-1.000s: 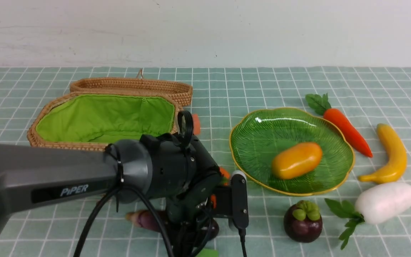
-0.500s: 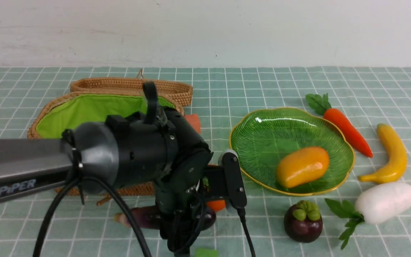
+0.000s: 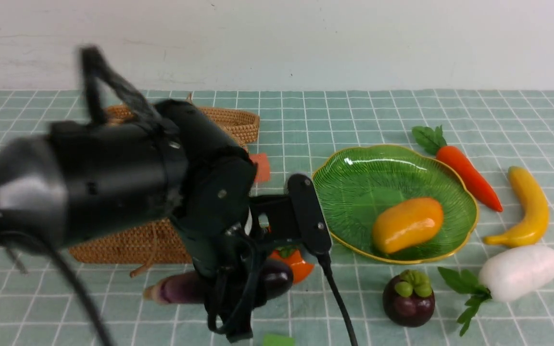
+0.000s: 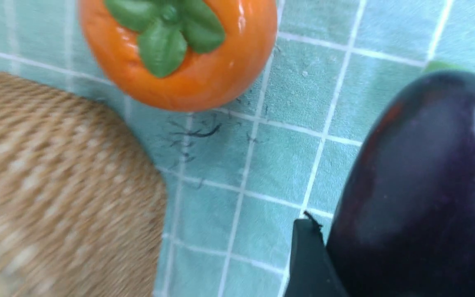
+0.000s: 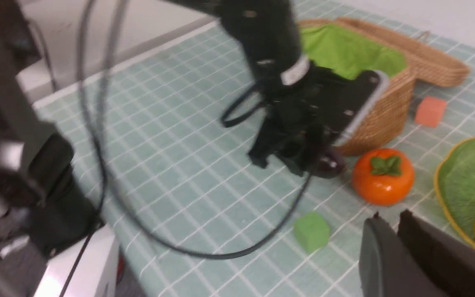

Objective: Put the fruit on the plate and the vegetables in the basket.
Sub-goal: Use the left arm to grab an eggplant and put it into the left basket, then grab a tomato with your left arm and place it on the plate on the right.

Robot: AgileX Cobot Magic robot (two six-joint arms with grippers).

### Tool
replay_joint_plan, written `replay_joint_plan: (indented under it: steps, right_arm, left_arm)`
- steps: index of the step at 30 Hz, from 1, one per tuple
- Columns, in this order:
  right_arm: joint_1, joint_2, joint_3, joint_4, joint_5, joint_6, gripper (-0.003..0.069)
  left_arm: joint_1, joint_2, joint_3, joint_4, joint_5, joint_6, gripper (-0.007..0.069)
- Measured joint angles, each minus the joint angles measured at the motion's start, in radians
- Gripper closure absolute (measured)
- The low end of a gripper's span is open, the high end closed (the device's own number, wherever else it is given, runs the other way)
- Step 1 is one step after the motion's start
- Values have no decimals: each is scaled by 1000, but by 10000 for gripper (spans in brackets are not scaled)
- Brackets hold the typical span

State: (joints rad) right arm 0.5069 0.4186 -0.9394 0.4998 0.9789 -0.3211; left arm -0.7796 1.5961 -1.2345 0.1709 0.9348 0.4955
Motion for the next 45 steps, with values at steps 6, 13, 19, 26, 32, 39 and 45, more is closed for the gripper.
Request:
replay_joint_plan:
  steps: [6,13,19,26,32,39,45]
  right_arm:
    - [0,0,0,-41,-156,53,587]
    - [0,0,0,-42,-178,58,582]
    - [0,0,0,-48,-170,58,579]
    - [0,0,0,-56,-170,59,574]
    - [0,0,0,-57,-170,61,571]
    - [0,0,0,-64,-140,71,571]
    - [0,0,-19,-118,-23,155,569]
  left_arm:
    - [32,-162,-96,188,27,-91,219]
    - [221,-103,-118,323,-32,-50,219]
    - [273,-25,-118,330,-80,14,219]
    - [281,14,-118,330,-155,1,181]
    - [281,15,-118,330,-148,-43,-23]
    - [268,-5,-118,174,-107,-225,79]
    - [116,-34,-118,-57,-76,-323,459]
